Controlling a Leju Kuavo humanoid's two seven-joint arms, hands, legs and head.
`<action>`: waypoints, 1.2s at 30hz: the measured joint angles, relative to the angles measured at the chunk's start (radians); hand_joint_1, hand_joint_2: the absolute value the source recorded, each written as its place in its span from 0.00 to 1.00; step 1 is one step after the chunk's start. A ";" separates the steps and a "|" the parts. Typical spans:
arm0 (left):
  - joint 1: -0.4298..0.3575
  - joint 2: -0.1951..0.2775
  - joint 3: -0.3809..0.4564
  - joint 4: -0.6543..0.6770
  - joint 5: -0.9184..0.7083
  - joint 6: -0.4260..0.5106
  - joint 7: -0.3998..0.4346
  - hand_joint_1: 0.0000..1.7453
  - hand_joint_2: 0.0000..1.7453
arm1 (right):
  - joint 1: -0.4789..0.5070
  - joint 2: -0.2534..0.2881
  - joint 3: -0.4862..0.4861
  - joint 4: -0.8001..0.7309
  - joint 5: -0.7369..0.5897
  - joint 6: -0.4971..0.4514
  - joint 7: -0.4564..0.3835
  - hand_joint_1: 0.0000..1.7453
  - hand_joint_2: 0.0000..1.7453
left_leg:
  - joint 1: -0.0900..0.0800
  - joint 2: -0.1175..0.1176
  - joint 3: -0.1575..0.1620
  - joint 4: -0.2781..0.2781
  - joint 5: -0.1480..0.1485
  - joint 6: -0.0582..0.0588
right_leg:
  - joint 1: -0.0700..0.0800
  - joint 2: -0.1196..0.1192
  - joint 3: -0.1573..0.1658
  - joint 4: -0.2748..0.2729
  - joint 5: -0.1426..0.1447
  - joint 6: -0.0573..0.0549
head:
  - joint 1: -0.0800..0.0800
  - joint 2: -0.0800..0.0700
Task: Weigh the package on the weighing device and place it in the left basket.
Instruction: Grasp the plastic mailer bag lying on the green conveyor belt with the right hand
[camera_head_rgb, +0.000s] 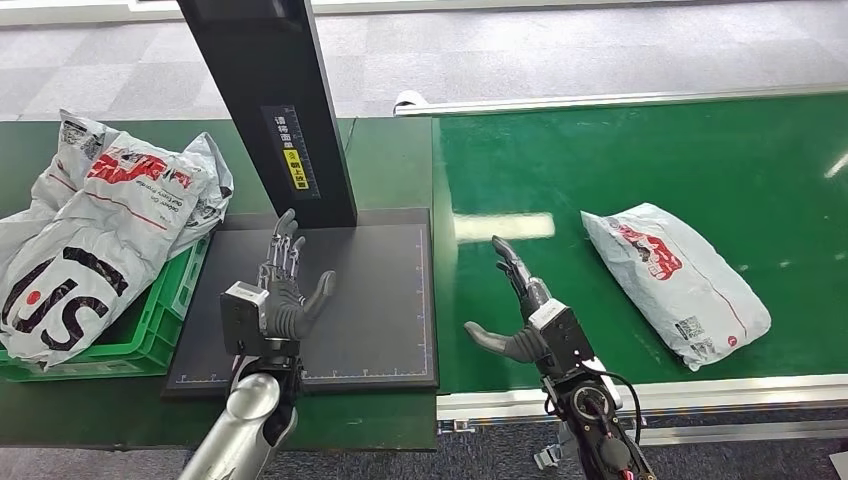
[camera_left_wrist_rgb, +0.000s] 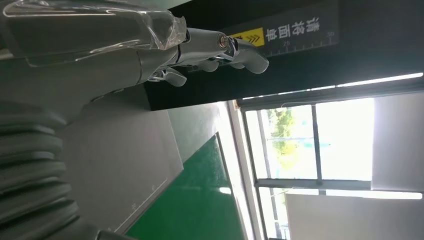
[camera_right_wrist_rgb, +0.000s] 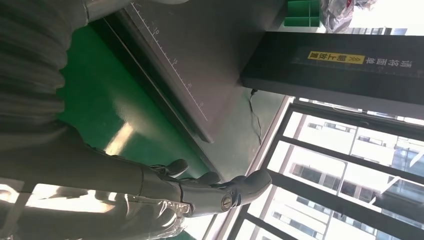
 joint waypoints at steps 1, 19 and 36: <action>0.000 0.000 0.001 -0.006 0.000 0.000 0.001 0.00 1.00 | 0.000 0.000 0.000 -0.001 0.000 0.000 0.000 0.00 1.00 | 0.000 0.000 0.000 0.000 0.000 0.000 | 0.000 0.000 0.000 0.000 0.000 0.000 | 0.000 0.000; -0.031 0.001 0.040 -0.066 -0.037 -0.044 0.098 0.00 1.00 | -0.070 -0.002 -0.030 -0.014 -0.082 0.055 0.121 0.00 1.00 | 0.000 0.000 0.000 0.000 0.000 0.000 | 0.000 0.000 0.000 0.000 0.000 0.000 | 0.000 0.000; -0.015 -0.017 0.064 -0.035 -0.104 -0.091 0.150 0.00 1.00 | -0.153 -0.007 -0.048 0.050 0.276 -0.211 0.194 0.00 1.00 | 0.000 0.000 -0.001 0.000 0.000 0.000 | 0.000 0.000 0.000 0.000 0.000 0.000 | 0.000 0.000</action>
